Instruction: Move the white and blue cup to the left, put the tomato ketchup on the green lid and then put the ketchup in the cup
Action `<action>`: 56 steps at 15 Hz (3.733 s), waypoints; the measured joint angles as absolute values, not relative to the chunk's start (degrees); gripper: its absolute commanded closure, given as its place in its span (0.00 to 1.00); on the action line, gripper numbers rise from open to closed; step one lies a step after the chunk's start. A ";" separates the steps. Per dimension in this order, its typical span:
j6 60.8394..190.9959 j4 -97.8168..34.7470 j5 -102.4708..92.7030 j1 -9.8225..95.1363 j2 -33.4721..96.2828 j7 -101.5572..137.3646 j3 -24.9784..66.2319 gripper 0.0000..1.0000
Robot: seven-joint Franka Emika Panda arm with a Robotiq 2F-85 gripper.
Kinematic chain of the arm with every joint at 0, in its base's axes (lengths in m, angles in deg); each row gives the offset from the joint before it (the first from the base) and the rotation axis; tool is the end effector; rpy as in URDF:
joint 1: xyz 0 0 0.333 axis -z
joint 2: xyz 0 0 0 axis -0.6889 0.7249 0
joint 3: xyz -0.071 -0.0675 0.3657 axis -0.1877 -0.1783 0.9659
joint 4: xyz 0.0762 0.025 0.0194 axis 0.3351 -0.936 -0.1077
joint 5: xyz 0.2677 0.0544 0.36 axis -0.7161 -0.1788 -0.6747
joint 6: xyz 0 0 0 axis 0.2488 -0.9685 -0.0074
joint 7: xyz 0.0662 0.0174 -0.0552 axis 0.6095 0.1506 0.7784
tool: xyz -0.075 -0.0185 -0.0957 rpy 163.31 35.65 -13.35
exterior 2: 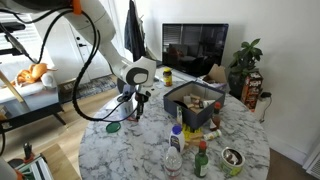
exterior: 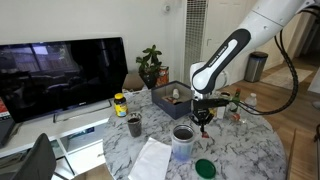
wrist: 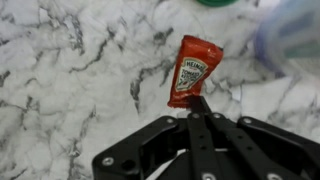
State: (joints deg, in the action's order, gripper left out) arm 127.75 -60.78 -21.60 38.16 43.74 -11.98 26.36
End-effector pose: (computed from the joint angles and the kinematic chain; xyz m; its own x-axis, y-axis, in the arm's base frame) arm 0.5958 0.0804 0.1391 0.7455 -0.6024 -0.2852 -0.6198 -0.7840 0.0357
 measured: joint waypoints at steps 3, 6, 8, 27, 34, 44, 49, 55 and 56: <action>126.57 -66.12 -23.14 37.88 40.27 -6.76 28.90 1.00; 127.78 -70.96 -26.47 37.18 37.22 -3.21 31.63 1.00; 130.40 -73.82 -29.23 36.70 35.67 -1.50 33.37 1.00; 139.59 -73.97 -33.18 31.96 42.88 0.20 36.60 1.00; 146.69 -72.31 -33.27 32.22 47.40 0.19 36.77 1.00; 146.59 -72.04 -33.20 32.32 47.13 -0.14 34.34 1.00; 146.53 -72.24 -33.18 33.13 46.76 -0.15 32.28 1.00; 146.45 -72.43 -33.17 34.76 46.39 -1.17 29.57 1.00; 146.45 -72.42 -33.17 35.01 46.35 -1.55 29.05 1.00</action>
